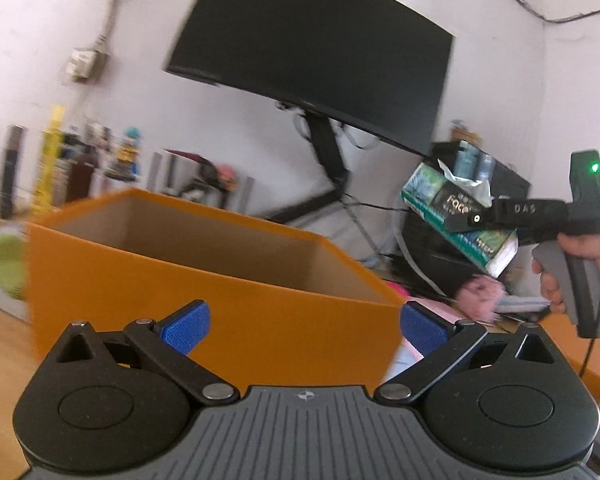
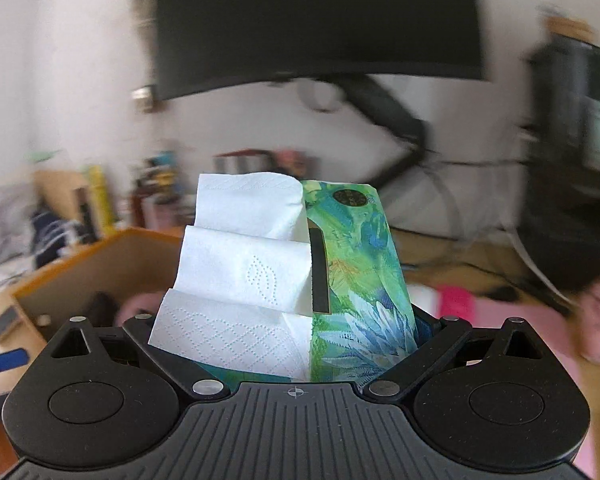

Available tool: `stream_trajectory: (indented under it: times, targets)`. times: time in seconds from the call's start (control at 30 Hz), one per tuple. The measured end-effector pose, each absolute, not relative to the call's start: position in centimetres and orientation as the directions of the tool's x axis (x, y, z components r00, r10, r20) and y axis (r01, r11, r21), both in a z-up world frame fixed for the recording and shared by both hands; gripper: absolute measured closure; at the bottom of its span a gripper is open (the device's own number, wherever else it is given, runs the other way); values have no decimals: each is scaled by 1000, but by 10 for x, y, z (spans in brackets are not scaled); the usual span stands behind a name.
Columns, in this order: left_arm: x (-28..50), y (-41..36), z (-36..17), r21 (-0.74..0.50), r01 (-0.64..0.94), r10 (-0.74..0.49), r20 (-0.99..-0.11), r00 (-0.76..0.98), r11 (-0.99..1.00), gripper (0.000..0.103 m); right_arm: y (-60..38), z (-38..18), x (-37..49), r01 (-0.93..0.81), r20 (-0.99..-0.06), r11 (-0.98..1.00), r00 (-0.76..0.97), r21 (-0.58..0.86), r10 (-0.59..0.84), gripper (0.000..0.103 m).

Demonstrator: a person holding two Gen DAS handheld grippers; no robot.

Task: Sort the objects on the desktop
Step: 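Lift the tissue box with the right tool and carry it over the orange box, then lower the tissue box into the orange box and open the right tool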

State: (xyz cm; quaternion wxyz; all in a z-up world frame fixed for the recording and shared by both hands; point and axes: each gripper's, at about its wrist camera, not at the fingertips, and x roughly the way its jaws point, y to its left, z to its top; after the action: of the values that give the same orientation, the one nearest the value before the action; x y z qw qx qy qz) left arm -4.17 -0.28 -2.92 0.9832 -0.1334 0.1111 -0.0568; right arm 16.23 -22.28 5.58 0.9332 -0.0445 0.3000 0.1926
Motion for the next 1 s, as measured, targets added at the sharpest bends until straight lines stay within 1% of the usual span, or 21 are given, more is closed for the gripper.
stream_trajectory:
  times: [0.17,0.43,0.63,0.8,1.0]
  targets:
    - [-55,28,-23,-275,-29,-27,-196,980,961,0,-160,65,175,-505,-608,863,684,3,403,5]
    - [-72,56,-20,-293,-124,67,-195,979,948,0,-60,79,194,-677,-659,735,567,-33,494,5]
    - [-81,69,-23,-309,-154,96,-193,976,939,0,-31,62,204,-715,-758,697,487,-61,434,5]
    - [-79,75,-29,-336,-158,90,-210,974,928,0,-17,55,207,-746,-823,658,433,-99,367,5]
    - [-80,73,-31,-342,-146,80,-200,976,928,0,-16,62,214,-744,-853,665,389,-68,348,4]
